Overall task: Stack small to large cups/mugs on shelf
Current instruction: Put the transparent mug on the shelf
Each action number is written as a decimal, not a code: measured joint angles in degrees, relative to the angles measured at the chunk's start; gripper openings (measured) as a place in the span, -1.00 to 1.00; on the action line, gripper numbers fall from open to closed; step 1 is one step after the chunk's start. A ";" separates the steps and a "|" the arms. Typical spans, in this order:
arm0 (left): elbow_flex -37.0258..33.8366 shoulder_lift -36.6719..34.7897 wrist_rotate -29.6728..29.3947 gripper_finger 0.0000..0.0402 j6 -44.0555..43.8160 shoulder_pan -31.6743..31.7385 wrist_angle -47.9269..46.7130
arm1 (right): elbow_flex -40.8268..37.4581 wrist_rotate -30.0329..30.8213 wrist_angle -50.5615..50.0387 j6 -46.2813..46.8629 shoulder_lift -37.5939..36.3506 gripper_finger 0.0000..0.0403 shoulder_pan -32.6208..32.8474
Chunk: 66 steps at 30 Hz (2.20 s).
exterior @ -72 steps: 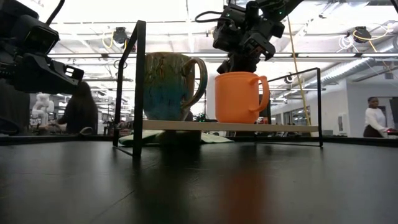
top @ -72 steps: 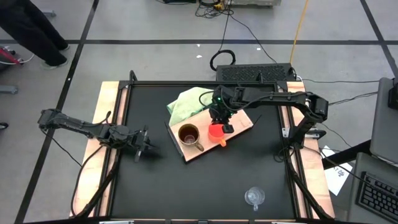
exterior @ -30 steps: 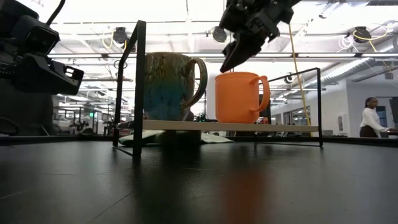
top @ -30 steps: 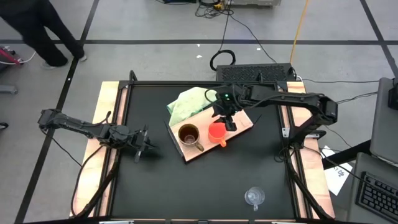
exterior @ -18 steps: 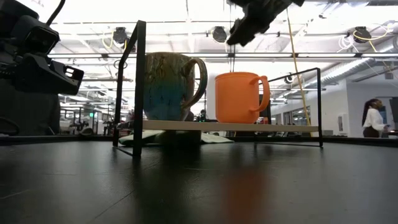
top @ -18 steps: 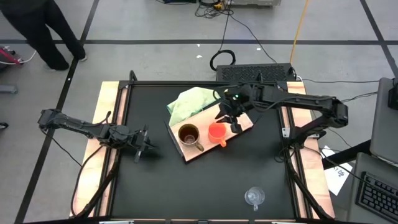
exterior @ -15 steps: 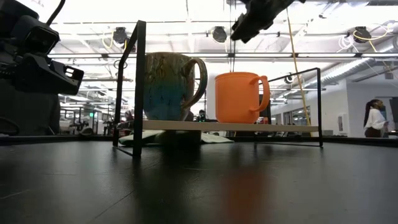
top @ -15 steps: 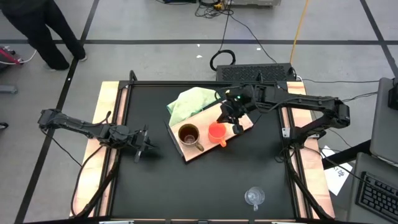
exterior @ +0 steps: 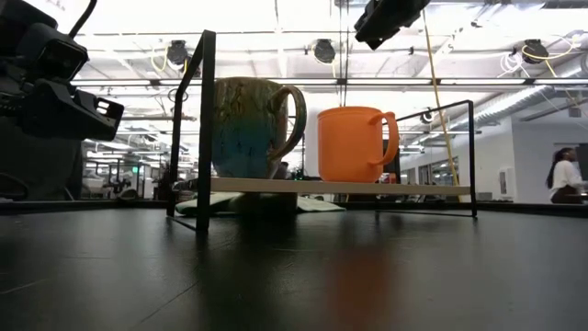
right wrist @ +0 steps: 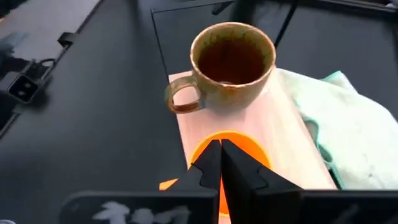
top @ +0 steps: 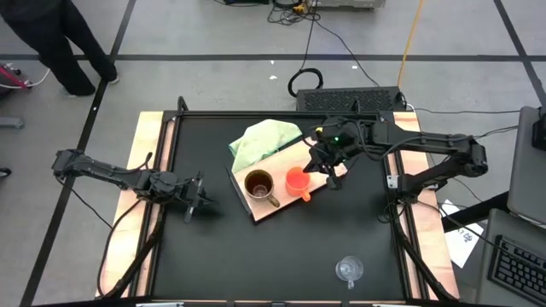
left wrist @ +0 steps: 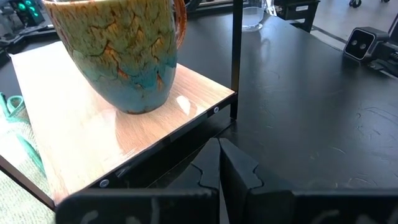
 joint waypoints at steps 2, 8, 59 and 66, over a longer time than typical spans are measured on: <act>0.00 -0.02 -0.01 -0.97 -0.14 0.00 0.00 | 0.00 0.93 -0.24 0.02 -0.11 -1.00 0.56; 0.00 0.00 -0.02 -0.97 -0.16 0.00 -0.06 | -1.98 0.96 1.46 1.66 -1.81 -1.00 2.47; 0.00 -0.02 -0.24 -0.97 -0.32 0.00 -0.31 | -31.06 5.77 17.53 19.34 -22.59 -1.00 21.87; 0.00 -0.01 -0.22 -0.97 -0.14 0.00 -0.31 | -38.51 9.39 23.77 21.31 -27.98 -1.00 23.76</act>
